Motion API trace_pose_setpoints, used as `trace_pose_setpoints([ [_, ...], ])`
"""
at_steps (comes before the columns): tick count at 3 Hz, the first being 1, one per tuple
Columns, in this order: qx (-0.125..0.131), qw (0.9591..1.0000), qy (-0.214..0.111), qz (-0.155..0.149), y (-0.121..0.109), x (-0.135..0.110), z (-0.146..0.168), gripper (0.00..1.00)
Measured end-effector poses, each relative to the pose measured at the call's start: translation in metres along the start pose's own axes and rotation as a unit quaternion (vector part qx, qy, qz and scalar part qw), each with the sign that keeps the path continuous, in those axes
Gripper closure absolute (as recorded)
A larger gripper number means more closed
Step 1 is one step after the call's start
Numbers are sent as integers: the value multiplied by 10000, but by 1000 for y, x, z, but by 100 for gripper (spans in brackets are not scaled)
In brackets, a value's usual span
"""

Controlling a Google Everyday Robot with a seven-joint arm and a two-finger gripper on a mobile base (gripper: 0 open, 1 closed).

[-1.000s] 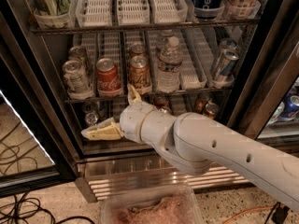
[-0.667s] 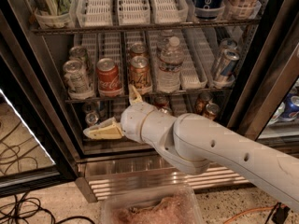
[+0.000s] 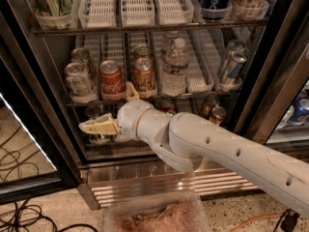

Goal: Pick coke can from middle shelf of fridge

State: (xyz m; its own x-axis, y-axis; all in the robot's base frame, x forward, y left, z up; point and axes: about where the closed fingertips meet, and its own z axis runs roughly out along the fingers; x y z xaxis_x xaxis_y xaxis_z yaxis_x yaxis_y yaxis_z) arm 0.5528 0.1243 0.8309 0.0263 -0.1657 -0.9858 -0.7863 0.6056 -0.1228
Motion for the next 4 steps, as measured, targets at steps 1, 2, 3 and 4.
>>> trace_pose_setpoints([
  [1,-10,9999,-148,-5,-2,-8,13,0],
  [2,66,9997,-231,-21,-9,-12,18,0],
  [3,258,9995,-169,-24,-20,-11,15,0],
  [4,260,9995,-169,-24,-20,-11,16,0],
])
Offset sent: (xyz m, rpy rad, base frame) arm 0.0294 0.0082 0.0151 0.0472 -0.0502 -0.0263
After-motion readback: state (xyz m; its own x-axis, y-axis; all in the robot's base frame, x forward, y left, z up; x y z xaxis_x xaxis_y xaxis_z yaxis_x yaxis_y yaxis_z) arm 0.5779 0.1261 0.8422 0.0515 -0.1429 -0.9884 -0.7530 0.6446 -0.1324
